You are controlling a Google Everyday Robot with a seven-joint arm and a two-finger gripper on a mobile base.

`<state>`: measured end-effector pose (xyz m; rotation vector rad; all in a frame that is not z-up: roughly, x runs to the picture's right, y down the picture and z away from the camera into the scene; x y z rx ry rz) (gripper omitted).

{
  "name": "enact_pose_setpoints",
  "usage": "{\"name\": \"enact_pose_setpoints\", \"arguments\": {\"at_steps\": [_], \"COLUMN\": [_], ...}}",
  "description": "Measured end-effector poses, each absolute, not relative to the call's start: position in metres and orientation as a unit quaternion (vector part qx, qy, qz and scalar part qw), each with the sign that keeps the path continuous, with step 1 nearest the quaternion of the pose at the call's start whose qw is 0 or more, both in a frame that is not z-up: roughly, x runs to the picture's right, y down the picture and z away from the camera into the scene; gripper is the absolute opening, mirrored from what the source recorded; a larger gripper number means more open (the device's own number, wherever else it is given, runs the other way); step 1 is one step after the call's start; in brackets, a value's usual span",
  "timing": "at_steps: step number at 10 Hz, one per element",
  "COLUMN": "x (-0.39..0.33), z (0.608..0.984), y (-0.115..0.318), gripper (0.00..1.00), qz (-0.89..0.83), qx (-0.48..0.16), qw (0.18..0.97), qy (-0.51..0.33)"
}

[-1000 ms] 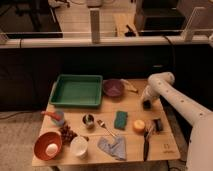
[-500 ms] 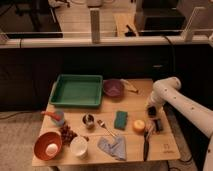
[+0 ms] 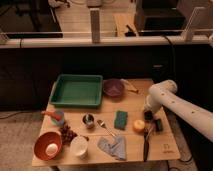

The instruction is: Wipe table surface with eraser

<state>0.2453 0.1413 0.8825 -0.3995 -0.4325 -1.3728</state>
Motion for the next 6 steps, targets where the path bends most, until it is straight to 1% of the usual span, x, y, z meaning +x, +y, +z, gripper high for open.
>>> {"name": "enact_pose_setpoints", "arguments": {"at_steps": [3, 6], "x": [0.214, 0.198], "z": [0.885, 0.883], "y": [0.152, 0.148], "gripper": [0.00, 0.00], "qz": [-0.650, -0.668], "qx": [-0.176, -0.160], "qw": [0.706, 0.689], "qy": [-0.220, -0.231]}}
